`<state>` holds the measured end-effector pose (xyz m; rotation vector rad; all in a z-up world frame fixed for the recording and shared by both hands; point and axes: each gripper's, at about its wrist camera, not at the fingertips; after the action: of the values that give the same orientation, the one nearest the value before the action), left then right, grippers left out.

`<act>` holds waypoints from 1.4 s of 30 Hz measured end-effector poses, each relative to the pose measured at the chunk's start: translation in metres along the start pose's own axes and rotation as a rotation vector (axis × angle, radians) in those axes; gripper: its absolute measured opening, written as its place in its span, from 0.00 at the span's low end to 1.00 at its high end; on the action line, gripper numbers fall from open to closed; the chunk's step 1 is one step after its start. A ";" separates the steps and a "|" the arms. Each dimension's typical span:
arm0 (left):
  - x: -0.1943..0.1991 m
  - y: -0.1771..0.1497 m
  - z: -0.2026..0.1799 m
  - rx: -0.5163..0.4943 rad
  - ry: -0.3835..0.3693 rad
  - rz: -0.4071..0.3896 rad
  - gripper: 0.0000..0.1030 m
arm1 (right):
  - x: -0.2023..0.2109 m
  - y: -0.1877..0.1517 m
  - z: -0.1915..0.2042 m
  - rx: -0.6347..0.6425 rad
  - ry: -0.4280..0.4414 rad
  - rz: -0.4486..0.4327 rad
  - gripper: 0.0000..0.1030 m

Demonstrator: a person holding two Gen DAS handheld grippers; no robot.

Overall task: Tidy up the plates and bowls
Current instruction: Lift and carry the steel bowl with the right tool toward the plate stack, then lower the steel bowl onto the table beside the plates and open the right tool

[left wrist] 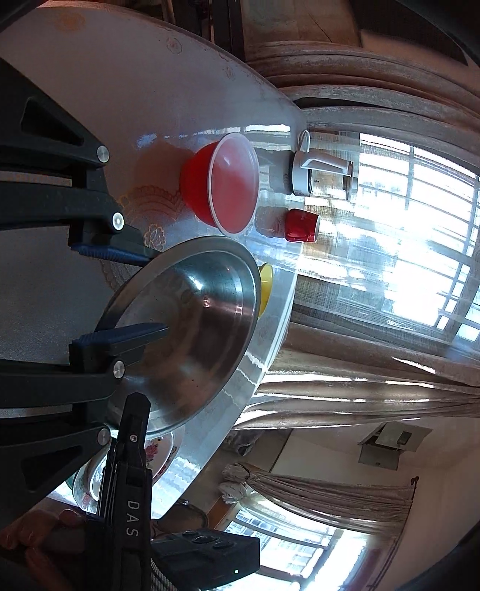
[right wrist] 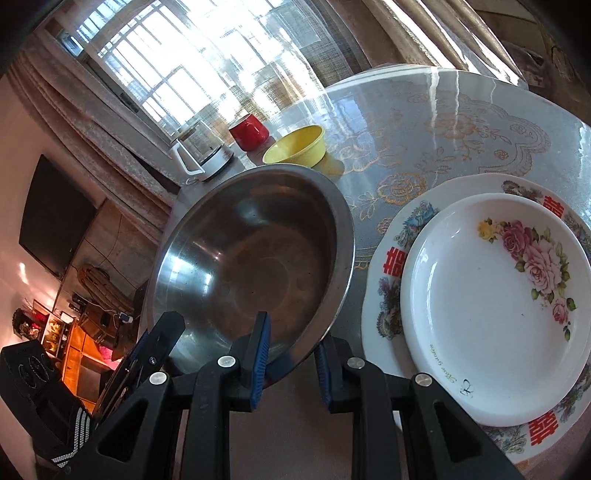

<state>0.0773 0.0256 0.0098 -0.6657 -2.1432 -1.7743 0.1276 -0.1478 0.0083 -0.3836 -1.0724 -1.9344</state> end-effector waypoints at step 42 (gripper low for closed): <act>-0.003 -0.021 0.019 0.047 0.086 0.159 0.31 | -0.013 -0.024 0.008 0.032 -0.030 0.071 0.25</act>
<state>0.0707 0.0402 -0.0137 -0.7127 -2.0099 -1.6346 0.1153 -0.1284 -0.0080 -0.4290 -1.0930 -1.8521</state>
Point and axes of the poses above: each gripper's, at about its wrist camera, not at the fingertips, and x roughly against the way its jaws point, z to its left, y to its top, and after that the axes turned 7 degrees about y, right-handed
